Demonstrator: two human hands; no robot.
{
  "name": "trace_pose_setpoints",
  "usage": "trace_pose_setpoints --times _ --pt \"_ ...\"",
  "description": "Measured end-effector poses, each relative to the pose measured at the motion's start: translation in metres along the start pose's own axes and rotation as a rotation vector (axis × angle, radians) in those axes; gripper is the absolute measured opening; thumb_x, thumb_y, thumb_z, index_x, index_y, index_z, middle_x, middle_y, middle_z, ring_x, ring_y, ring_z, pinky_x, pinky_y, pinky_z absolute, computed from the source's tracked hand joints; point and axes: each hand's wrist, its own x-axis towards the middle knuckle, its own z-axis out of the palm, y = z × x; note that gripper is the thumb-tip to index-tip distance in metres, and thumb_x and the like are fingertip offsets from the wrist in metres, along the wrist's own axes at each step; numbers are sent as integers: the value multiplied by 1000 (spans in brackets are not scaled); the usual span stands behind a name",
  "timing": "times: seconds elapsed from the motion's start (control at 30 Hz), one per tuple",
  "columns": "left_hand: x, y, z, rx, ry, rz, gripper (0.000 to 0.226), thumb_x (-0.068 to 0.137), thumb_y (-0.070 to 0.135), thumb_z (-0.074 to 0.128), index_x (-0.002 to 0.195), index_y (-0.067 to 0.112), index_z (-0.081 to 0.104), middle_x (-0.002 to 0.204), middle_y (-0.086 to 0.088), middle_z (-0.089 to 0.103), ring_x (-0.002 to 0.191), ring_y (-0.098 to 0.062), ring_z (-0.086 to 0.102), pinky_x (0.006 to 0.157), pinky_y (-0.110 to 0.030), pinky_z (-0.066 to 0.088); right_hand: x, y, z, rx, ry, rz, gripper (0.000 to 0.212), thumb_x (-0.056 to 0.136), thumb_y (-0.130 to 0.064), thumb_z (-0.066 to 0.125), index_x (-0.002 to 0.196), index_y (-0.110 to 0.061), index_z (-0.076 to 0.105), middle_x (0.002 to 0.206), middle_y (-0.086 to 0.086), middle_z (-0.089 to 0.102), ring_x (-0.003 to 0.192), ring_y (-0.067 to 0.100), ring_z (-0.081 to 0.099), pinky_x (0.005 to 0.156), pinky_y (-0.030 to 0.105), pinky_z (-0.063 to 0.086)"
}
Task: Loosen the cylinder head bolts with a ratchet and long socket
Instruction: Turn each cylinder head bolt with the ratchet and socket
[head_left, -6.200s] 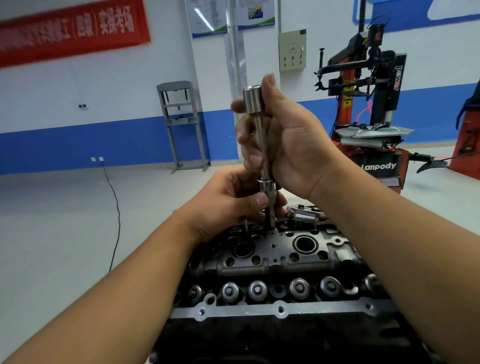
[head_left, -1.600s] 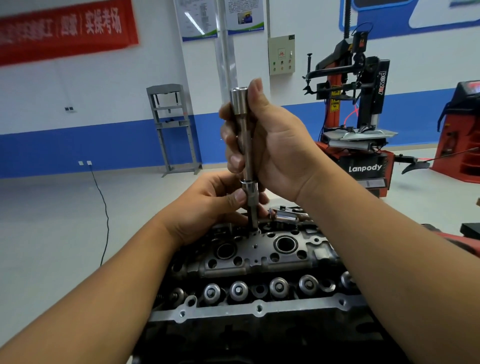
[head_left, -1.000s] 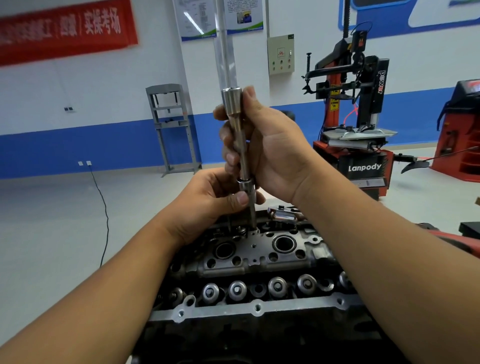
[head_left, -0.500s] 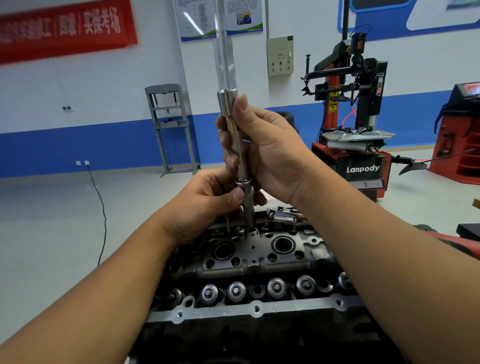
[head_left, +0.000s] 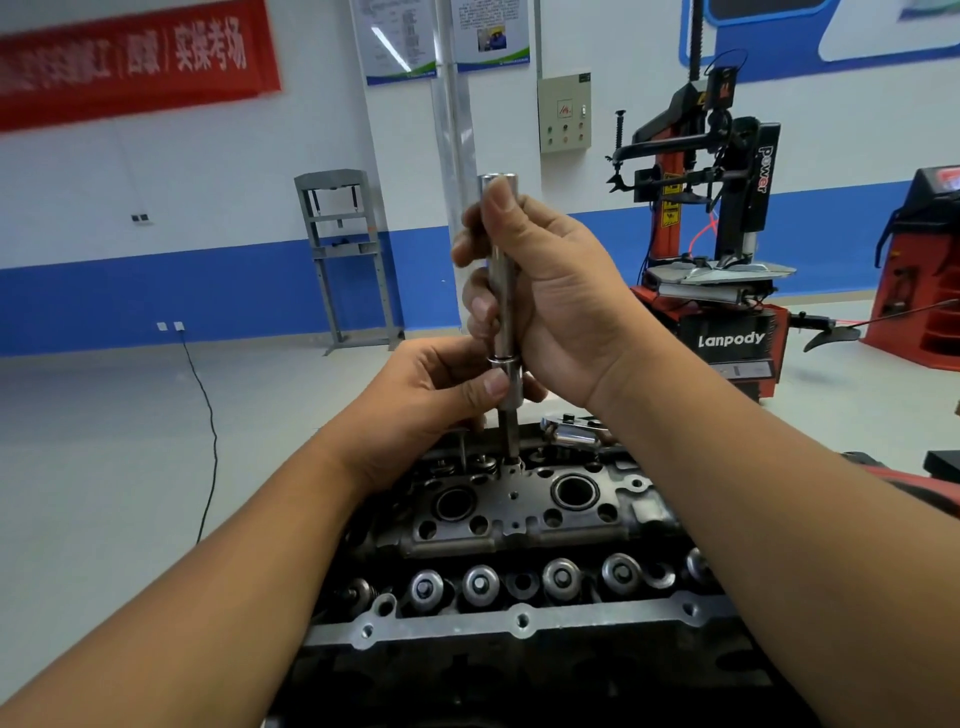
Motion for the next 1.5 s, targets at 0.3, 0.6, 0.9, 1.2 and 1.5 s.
trace_pose_setpoints --times 0.3,0.6,0.9,1.2,1.5 --pt "-1 1 -6 27 -123 -17 27 96 26 65 115 8 73 116 -16 77 108 -28 75 90 -41 60 -5 -4 4 -36 -131 9 33 109 -35 40 97 -13 61 91 6 73 48 20 49 51 28 36" --pt "-3 8 10 72 46 31 26 87 16 65 107 -1 67 96 -13 77 89 -13 76 77 -19 55 -1 -1 2 5 29 49 27 105 -39 53 95 -14 57 76 1 61 50 16 44 56 30 30" --pt "0 6 3 21 27 -1 17 89 15 72 104 17 76 101 -5 79 93 -14 73 78 -30 56 0 -1 2 42 -56 131 49 107 -52 39 96 -12 66 72 2 56 54 17 43 57 32 31" --pt "-1 6 4 55 84 -7 22 74 8 85 94 13 75 93 -10 79 92 -26 75 84 -42 64 -2 -2 -2 17 22 126 44 89 -58 66 94 -14 60 73 0 62 56 18 54 59 32 44" --pt "-6 9 2 -71 -152 -98 20 95 10 64 111 15 75 114 -15 78 103 -24 71 79 -24 55 -1 2 -3 -11 -34 19 32 80 -37 83 85 -14 60 74 3 63 55 19 57 58 31 45"
